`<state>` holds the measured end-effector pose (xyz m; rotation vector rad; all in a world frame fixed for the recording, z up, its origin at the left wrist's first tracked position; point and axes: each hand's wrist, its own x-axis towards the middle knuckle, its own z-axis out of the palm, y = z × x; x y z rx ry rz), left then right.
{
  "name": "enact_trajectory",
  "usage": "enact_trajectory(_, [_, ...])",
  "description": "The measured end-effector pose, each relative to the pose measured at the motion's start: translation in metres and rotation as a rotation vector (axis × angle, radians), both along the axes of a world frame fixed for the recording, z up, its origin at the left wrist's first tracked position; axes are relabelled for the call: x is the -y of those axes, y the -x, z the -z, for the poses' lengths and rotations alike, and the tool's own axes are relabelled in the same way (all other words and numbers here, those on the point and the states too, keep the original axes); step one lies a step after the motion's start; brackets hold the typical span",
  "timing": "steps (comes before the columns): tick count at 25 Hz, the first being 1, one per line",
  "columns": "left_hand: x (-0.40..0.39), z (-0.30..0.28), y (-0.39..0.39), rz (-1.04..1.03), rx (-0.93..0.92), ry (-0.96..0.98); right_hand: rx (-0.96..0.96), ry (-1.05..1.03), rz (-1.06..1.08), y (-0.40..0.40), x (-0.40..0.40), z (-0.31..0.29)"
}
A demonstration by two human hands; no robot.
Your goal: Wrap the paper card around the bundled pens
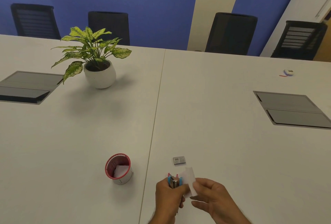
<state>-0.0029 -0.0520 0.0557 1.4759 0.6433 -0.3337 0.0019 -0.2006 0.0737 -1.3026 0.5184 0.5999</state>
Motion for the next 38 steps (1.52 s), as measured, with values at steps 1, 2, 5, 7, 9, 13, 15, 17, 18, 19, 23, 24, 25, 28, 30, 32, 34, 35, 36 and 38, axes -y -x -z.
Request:
enact_trajectory(1, [0.000, 0.001, 0.000, -0.009, 0.006, 0.010, 0.029, 0.035, -0.009, 0.000, -0.001, 0.001])
enact_trajectory(2, [0.000, 0.001, 0.000, -0.021, 0.008, 0.029, 0.059, 0.059, -0.003, 0.000, -0.002, 0.001])
enact_trajectory(5, [0.001, 0.000, 0.002, -0.068, 0.014, 0.136, 0.094, 0.110, 0.075, 0.000, -0.007, 0.002])
enact_trajectory(7, [0.002, -0.003, 0.004, -0.123, 0.010, 0.224, 0.099, 0.125, 0.121, 0.000, -0.009, 0.003])
enact_trajectory(9, [0.002, -0.003, 0.005, -0.155, 0.023, 0.272, 0.107, 0.133, 0.146, 0.000, -0.010, 0.002])
enact_trajectory(13, [-0.001, -0.003, 0.006, -0.139, 0.048, 0.268, 0.129, 0.126, 0.189, 0.002, -0.009, 0.000])
enact_trajectory(15, [-0.002, -0.002, 0.007, -0.095, 0.059, 0.208, 0.132, 0.147, 0.191, 0.002, -0.010, 0.000])
enact_trajectory(17, [-0.003, -0.003, 0.008, -0.065, 0.080, 0.161, 0.125, 0.155, 0.191, 0.003, -0.009, 0.000])
enact_trajectory(18, [-0.004, -0.003, 0.008, -0.056, 0.088, 0.147, 0.117, 0.144, 0.187, 0.003, -0.008, -0.001])
enact_trajectory(19, [-0.004, -0.004, 0.008, -0.048, 0.091, 0.135, 0.109, 0.126, 0.177, 0.003, -0.008, -0.001])
enact_trajectory(23, [-0.004, -0.007, 0.006, -0.025, 0.079, 0.131, 0.088, 0.082, 0.153, 0.001, -0.007, -0.004])
enact_trajectory(24, [-0.003, -0.008, 0.005, -0.017, 0.076, 0.132, 0.093, 0.095, 0.156, 0.000, -0.007, -0.004])
enact_trajectory(25, [-0.003, -0.009, 0.005, -0.011, 0.074, 0.135, 0.101, 0.114, 0.163, -0.001, -0.007, -0.003])
enact_trajectory(28, [-0.002, -0.012, 0.005, -0.012, 0.067, 0.151, 0.111, 0.147, 0.182, -0.002, -0.007, -0.002])
enact_trajectory(30, [-0.002, -0.012, 0.005, -0.007, 0.057, 0.150, 0.116, 0.145, 0.162, -0.002, -0.006, -0.003])
enact_trajectory(32, [-0.003, -0.013, 0.005, 0.009, 0.050, 0.145, 0.126, 0.118, 0.153, -0.003, -0.006, -0.006])
enact_trajectory(34, [-0.003, -0.015, 0.004, 0.025, 0.045, 0.143, 0.149, 0.118, 0.168, -0.003, -0.005, -0.007])
enact_trajectory(35, [-0.003, -0.016, 0.004, 0.034, 0.043, 0.140, 0.159, 0.128, 0.176, -0.003, -0.004, -0.007])
enact_trajectory(36, [-0.003, -0.016, 0.004, 0.042, 0.039, 0.134, 0.165, 0.138, 0.182, -0.003, -0.004, -0.007])
enact_trajectory(38, [-0.002, -0.016, 0.004, 0.051, 0.023, 0.127, 0.164, 0.142, 0.186, -0.003, -0.005, -0.008])
